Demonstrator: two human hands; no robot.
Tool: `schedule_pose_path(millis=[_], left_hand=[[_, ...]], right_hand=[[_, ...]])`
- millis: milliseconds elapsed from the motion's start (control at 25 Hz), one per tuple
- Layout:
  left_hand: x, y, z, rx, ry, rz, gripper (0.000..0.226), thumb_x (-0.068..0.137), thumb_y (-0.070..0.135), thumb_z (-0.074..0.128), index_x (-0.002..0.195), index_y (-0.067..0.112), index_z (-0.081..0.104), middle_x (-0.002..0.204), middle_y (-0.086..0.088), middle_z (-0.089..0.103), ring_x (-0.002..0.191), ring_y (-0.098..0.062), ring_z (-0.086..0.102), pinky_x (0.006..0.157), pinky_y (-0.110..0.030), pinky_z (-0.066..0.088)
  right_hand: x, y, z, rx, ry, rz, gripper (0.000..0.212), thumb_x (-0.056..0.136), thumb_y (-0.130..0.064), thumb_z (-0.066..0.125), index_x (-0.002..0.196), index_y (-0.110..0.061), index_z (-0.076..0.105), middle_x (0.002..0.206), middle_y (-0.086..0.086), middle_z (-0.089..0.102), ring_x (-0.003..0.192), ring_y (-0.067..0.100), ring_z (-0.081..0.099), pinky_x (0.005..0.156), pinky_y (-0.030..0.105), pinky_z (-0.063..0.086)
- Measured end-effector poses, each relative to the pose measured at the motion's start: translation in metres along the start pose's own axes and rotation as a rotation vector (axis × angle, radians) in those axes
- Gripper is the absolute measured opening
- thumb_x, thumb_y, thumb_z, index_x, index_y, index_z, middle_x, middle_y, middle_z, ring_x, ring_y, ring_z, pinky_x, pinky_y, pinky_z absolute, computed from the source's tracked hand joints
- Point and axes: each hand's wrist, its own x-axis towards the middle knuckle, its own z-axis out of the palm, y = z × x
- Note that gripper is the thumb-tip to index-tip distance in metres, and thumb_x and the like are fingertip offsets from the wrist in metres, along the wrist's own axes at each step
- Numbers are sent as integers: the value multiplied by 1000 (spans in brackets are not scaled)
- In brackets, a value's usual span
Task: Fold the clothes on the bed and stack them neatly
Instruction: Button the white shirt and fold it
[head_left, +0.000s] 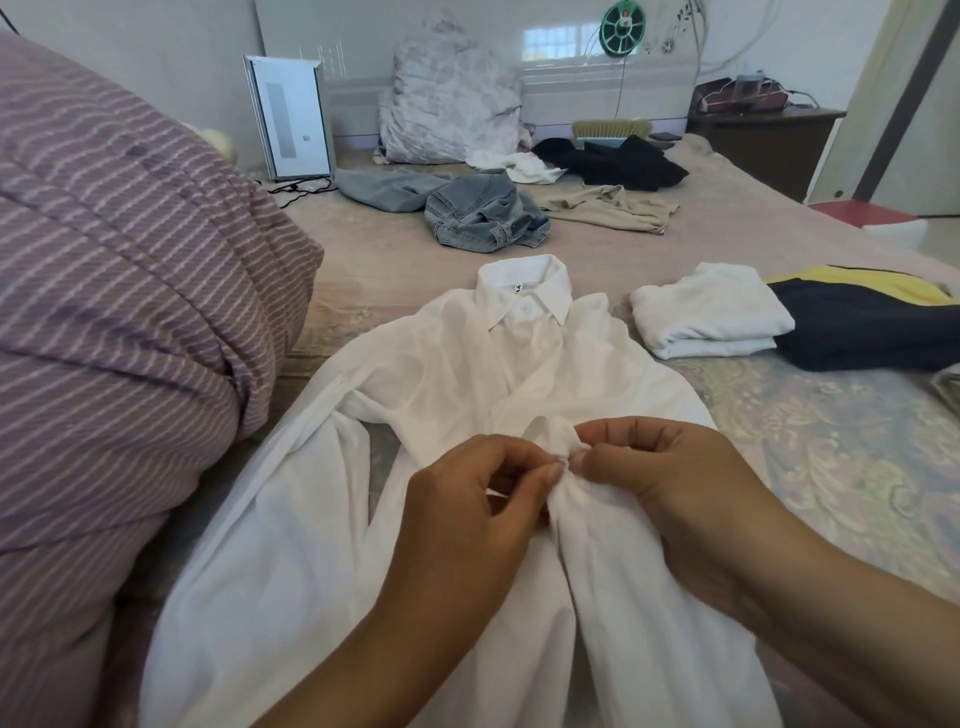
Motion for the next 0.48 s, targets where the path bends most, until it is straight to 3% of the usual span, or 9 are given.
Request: schedule_pose_path(millis=[120,280,400,480], left_hand=[[0,0,3,-353,5,-237,6,89,5,71,87,3,77,83,-13,76,77,-26,71,79,-34,60],[14,3,-1,-609,-155,-615,12,92,6,65,90,-3,74,74,-12,63,64,-17,56,61,-24,49],[20,5,-3,-621,-201,-722,9,92,4,65,87,1,72,68,-7,57,58,-12,50,55,-22,46],[22,4,-1,-609,-178,-687,10,93,3,64,88,0,73,70,-9,60,60,-13,54,57,-22,50]], right_hand=[[0,-4,-1,31,-51,-12,12,82,6,75,87,-5,76,84,14,77,72,21,71,73,33,59],[-1,-4,-2,-225,-68,-206,15,87,-3,77,88,-18,76,84,0,75,73,11,65,71,25,53],[-2,1,-1,-369,-84,-332,18,89,-3,73,89,-21,73,85,-7,73,75,5,63,72,21,49],[-1,5,-1,-394,-62,-357,19,91,-5,72,90,-23,72,86,-9,72,76,5,63,73,21,49]])
